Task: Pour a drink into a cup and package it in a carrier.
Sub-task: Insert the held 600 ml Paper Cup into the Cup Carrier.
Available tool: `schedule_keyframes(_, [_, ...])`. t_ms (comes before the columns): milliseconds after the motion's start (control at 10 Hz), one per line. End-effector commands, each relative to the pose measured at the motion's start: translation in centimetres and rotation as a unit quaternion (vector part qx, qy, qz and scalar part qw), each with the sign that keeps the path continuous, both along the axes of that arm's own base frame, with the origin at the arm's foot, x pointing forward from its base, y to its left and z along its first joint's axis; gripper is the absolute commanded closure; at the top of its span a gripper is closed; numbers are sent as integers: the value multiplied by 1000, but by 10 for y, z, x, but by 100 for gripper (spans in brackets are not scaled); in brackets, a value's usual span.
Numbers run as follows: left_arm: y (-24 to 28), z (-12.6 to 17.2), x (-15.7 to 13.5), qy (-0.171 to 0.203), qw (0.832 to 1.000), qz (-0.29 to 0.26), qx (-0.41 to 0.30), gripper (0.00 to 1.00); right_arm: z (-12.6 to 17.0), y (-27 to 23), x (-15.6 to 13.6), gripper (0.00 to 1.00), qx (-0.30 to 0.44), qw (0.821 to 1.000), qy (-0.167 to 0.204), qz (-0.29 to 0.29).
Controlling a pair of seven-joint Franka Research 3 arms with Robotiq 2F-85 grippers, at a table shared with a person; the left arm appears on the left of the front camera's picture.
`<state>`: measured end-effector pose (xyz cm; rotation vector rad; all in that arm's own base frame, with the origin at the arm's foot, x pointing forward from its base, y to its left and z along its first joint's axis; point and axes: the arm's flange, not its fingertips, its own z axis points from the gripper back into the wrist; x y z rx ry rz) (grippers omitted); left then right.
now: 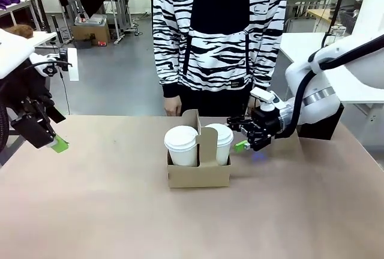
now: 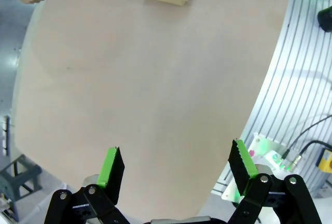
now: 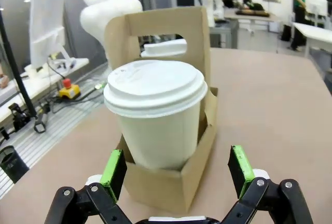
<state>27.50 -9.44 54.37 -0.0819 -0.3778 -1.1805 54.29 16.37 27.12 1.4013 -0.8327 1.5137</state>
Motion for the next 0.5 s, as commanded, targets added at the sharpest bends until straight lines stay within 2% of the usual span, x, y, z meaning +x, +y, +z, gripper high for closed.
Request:
schedule_keyframes(0, [0, -1, 0, 1, 1000, -4, 4, 0, 19, -31, -9, 0, -59, 994, -13, -87])
schedule_keyframes(100, [0, -1, 0, 1, 1000, -4, 4, 0, 33, -52, -15, 0, -99, 984, -6, -149])
schedule_keyframes(400, [0, -1, 0, 1, 1000, -4, 4, 0, 90, -114, -48, 0, -194, 928, 40, -315])
